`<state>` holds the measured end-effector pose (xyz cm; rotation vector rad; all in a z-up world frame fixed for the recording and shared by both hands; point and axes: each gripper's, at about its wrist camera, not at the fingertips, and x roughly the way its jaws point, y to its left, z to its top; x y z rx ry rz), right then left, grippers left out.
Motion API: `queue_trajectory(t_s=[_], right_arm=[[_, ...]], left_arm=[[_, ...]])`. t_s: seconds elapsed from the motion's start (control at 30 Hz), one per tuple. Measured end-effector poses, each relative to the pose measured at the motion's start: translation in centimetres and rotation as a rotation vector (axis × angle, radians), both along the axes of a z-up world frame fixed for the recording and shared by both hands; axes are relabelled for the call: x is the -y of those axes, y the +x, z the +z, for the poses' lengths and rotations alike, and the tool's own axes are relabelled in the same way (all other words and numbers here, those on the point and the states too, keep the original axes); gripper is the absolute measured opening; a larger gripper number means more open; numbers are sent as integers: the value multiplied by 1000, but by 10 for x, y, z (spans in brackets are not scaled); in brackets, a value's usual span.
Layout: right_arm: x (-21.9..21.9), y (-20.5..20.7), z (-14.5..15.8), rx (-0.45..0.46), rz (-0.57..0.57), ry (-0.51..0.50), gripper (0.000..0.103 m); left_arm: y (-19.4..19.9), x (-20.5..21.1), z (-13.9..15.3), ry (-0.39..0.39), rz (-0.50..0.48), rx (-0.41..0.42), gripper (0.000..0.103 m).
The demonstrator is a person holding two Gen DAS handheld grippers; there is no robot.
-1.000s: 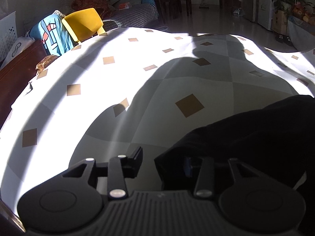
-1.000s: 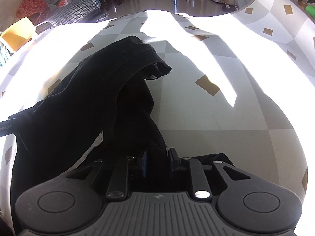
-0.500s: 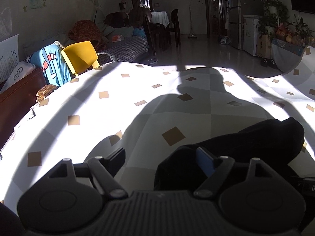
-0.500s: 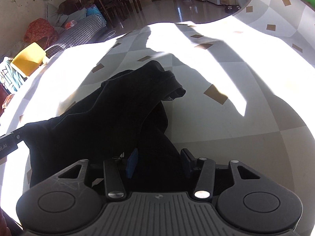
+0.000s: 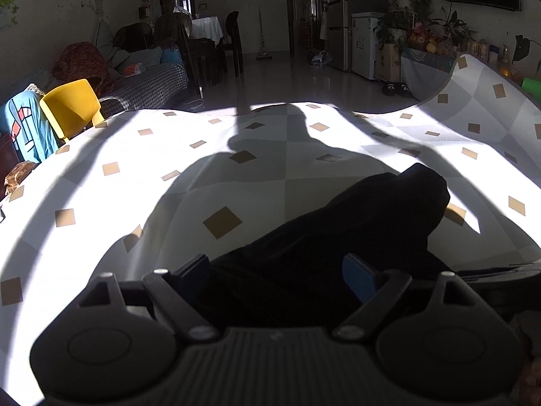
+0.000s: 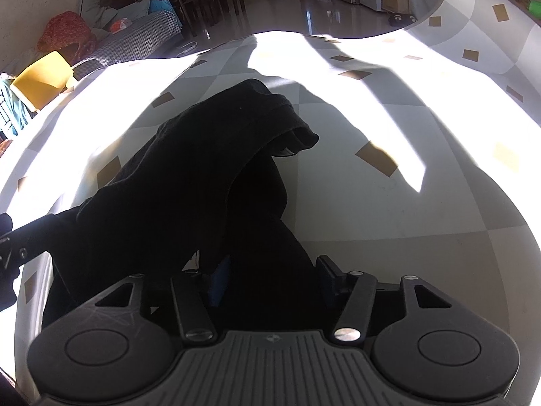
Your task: Fold clothes
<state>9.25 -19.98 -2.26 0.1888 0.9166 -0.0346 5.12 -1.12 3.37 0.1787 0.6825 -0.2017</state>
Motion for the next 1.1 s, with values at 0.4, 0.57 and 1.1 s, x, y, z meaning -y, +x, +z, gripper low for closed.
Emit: queue_trajectory(t_s=[0.4,0.57,1.1], right_arm=[[-5,1,-5,-8,-16,-12,59],[-8,1,-6,-8,-6,-29,59],[-16,-4,-2,17,21,-98,28]], left_arm=[[10,20,-39,73,-62,-77,95],[15,21,-50,95,-50,-110,78],[29,-3,-45,19,82,-123,38]])
